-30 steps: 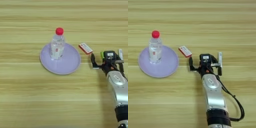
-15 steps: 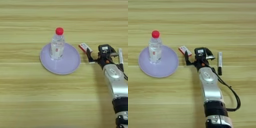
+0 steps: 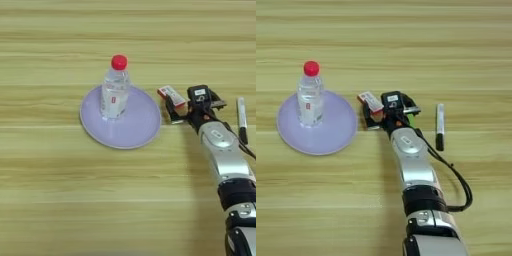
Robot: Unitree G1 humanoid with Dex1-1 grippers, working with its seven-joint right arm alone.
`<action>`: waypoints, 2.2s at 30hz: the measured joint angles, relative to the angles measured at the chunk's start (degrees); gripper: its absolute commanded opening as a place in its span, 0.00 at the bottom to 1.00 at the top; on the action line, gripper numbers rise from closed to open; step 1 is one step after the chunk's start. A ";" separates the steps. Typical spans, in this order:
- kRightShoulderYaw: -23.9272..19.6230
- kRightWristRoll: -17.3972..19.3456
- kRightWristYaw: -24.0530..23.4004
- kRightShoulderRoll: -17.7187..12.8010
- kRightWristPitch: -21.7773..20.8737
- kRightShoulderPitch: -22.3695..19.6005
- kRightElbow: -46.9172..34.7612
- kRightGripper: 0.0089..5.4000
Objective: Move the objects on the table
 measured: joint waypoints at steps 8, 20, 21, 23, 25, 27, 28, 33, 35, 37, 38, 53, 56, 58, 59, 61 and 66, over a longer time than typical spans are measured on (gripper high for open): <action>0.18 0.11 0.24 0.38 -1.23 -1.93 3.31 1.00; 0.28 0.39 0.67 0.74 -2.39 -3.68 7.66 1.00; 0.27 0.60 0.76 0.76 -2.45 -4.09 8.57 1.00; 0.19 0.97 0.94 0.79 -2.60 -4.55 9.72 1.00; 0.03 1.32 1.29 0.79 -2.86 -5.33 11.87 1.00; -0.15 1.61 1.30 0.79 -3.71 -6.03 13.43 1.00; -0.18 1.68 1.30 0.79 -3.96 -6.21 13.91 1.00; -0.36 2.45 1.63 0.78 -4.89 -7.49 16.43 1.00; -0.92 3.64 2.77 0.82 -4.67 -7.70 16.98 1.00; -1.64 5.09 4.05 1.02 -4.12 -7.90 17.45 1.00; -1.71 5.20 4.10 1.05 -3.85 -8.03 17.50 0.96; -1.90 6.10 5.09 1.11 -3.48 -8.60 18.60 0.56; -1.92 6.22 5.09 1.11 -3.49 -8.93 19.13 0.50; -1.94 6.24 5.09 1.11 -3.49 -9.26 19.58 0.45; -1.94 6.25 5.10 1.11 -3.50 -9.28 19.62 0.41; -1.94 6.25 5.11 1.11 -3.52 -9.31 19.69 0.39; -1.95 6.27 5.10 1.11 -3.57 -9.34 19.76 0.39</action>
